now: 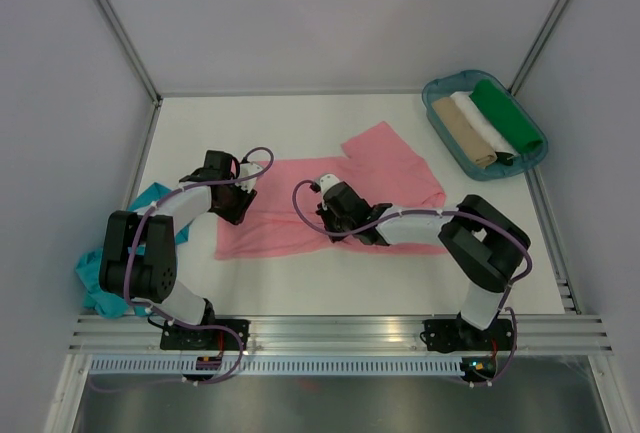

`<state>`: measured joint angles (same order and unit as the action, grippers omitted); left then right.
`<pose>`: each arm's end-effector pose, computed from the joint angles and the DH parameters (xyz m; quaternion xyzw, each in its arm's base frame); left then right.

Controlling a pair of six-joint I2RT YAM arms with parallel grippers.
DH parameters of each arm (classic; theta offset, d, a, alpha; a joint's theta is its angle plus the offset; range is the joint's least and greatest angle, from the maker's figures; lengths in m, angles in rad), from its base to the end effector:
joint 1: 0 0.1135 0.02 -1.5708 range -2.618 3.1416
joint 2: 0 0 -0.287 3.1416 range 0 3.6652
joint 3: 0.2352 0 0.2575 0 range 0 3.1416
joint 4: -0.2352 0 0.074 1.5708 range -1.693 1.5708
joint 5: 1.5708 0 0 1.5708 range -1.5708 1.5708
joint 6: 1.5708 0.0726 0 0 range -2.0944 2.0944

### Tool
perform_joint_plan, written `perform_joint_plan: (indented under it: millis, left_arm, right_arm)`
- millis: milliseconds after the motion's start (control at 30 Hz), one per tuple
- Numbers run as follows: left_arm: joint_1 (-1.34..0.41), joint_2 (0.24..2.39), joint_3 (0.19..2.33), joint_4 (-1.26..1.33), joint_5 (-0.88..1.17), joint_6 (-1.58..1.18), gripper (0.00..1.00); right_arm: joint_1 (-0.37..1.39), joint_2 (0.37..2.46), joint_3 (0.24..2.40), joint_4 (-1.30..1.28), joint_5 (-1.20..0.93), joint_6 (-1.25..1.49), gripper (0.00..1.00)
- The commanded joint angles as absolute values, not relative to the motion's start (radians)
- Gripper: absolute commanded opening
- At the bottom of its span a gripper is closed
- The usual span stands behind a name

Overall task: Roll the t-shirts
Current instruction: Fold the tshirt

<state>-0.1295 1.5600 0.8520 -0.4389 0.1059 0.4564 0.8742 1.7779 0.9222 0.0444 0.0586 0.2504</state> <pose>0.3027 -0.0472 0.1500 0.2926 0.9314 -0.0169 0.2157 0.2531 0.2959 0.1384 -0.2745 0.8869 0.1745 0.3280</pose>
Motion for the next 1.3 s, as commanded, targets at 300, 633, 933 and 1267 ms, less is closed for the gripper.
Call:
perform_joint_plan:
  millis: [300, 633, 933, 1267]
  left_arm:
    - [-0.127, 1.569, 0.879, -0.405, 0.063, 0.454, 0.48]
    - [-0.127, 1.611, 0.879, -0.353, -0.052, 0.488, 0.48]
    - [-0.132, 1.528, 0.888, -0.403, 0.023, 0.485, 0.5]
    - [-0.137, 1.37, 0.848, -0.56, 0.189, 0.474, 0.48]
  right_arm:
    - [0.858, 1.749, 0.982, 0.006, 0.042, 0.178, 0.0]
    - [0.839, 1.795, 0.979, 0.029, 0.037, 0.196, 0.0]
    - [0.816, 1.735, 0.94, 0.048, 0.003, 0.196, 0.0]
    - [0.818, 1.784, 0.939, 0.065, 0.023, 0.221, 0.0]
